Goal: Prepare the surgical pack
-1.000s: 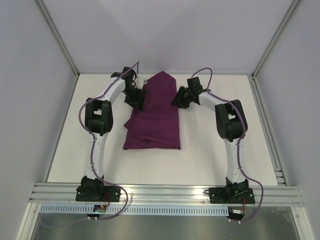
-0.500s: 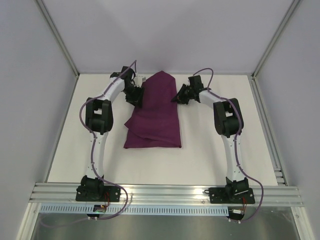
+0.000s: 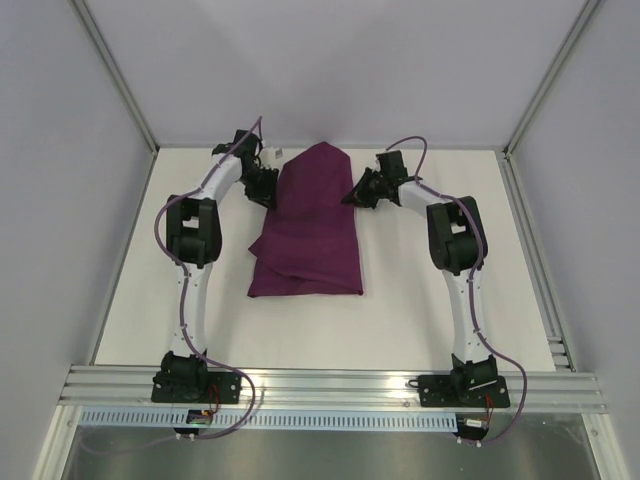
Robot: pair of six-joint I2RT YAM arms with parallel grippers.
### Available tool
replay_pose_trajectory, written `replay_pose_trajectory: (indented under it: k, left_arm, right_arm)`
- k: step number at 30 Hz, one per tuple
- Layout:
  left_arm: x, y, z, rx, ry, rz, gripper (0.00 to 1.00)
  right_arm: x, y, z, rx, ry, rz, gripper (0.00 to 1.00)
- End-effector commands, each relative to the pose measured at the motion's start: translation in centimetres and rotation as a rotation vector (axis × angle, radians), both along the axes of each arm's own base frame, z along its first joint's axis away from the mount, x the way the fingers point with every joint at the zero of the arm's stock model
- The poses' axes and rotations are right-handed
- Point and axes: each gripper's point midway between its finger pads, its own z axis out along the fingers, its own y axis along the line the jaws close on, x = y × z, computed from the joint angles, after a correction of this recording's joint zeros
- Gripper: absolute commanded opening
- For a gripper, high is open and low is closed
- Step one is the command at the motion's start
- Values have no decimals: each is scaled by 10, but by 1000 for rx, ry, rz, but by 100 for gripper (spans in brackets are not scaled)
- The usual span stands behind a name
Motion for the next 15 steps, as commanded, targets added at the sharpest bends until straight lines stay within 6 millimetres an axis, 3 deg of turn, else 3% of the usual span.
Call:
replay_pose_trajectory:
  k: [1,7,15]
  left_arm:
    - [8,-9,38,-61,-86,-24,32]
    - [2,-16,42,-104,-76,-57,0]
    - [7,-6,75,-105,-154,-38,0]
  right_arm:
    - [4,11,50,54,-113,43,1]
    - [1,14,74,64,-159,64,1]
    - [-10,14,97,78,-199,93,1]
